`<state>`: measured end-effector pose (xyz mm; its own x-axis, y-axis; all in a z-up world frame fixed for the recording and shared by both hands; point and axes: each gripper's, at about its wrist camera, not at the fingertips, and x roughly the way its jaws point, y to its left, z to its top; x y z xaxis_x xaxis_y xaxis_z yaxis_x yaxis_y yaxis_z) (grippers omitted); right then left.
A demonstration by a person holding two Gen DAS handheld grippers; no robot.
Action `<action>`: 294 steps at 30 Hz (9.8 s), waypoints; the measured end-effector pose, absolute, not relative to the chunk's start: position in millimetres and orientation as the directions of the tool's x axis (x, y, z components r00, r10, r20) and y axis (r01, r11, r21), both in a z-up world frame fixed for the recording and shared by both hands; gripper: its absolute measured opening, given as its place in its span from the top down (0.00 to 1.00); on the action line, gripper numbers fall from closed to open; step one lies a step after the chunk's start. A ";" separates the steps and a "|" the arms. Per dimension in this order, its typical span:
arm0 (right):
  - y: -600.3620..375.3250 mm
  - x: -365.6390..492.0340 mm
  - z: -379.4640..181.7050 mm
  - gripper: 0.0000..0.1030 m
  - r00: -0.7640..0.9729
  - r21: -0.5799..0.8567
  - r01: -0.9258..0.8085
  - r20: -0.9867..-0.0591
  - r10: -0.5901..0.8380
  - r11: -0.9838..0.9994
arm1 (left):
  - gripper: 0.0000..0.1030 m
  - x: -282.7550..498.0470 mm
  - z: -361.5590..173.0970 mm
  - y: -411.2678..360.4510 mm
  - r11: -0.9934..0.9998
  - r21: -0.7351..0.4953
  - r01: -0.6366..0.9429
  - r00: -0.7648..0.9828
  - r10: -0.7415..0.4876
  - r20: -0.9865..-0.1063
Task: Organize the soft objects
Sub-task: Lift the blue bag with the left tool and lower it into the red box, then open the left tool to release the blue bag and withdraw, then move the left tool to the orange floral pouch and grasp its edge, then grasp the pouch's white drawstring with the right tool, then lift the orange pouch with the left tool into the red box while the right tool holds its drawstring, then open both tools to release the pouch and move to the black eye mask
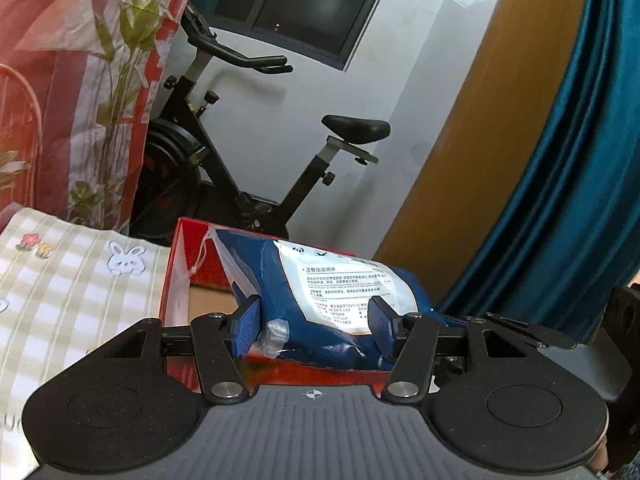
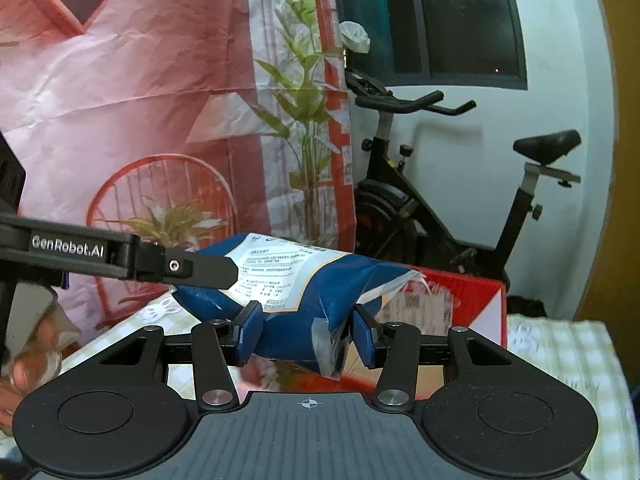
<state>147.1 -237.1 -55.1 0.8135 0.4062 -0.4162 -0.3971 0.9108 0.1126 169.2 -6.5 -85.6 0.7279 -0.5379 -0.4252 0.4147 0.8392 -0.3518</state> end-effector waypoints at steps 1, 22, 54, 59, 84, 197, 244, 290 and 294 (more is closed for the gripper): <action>-238.3 159.2 -55.3 0.56 0.812 0.109 -0.398 -0.421 0.405 0.911 | 0.42 181.9 -85.9 -8.3 0.838 -0.356 0.413 0.724 -0.540 -0.430; -247.5 315.5 -155.2 0.55 0.667 0.187 -0.334 -0.646 0.372 0.924 | 0.41 319.0 -154.9 -33.4 0.889 -0.332 0.315 0.588 -0.457 -0.667; -262.1 253.5 -124.0 0.32 0.726 0.129 -0.251 -0.631 0.275 0.959 | 0.32 252.6 -121.1 -19.3 0.926 -0.179 0.332 0.664 -0.364 -0.654; -261.9 219.1 -112.6 0.32 0.758 0.121 -0.252 -0.592 0.273 0.960 | 0.32 221.0 -115.8 -11.2 0.933 -0.152 0.328 0.693 -0.346 -0.632; -252.3 73.8 -158.7 0.29 0.766 0.139 -0.222 -0.588 0.261 0.965 | 0.32 97.2 -159.1 0.0 0.943 -0.109 0.315 0.709 -0.310 -0.633; -262.7 127.8 -82.0 0.92 0.838 0.102 -0.354 -0.406 0.364 0.930 | 0.85 161.0 -106.7 16.9 0.916 -0.232 0.327 0.810 -0.398 -0.431; -257.9 302.3 -168.3 0.64 0.678 -0.007 -0.184 -0.725 0.122 0.983 | 0.44 306.0 -165.6 -47.5 0.934 -0.102 0.342 0.661 -0.317 -0.680; -290.9 136.3 -211.5 0.46 0.717 0.192 -0.127 -0.660 0.224 0.973 | 0.41 186.3 -243.4 12.5 0.921 -0.282 0.268 0.545 -0.386 -0.744; -295.1 138.0 -213.9 0.46 0.709 0.208 -0.113 -0.669 0.226 0.972 | 0.41 182.6 -250.8 12.3 0.920 -0.285 0.268 0.533 -0.388 -0.751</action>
<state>138.0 -295.1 -213.9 0.7087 0.2256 -0.6685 -0.1126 0.9715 0.2085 182.6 12.3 -250.8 0.5334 -0.3883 -0.7515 0.2680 0.9202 -0.2852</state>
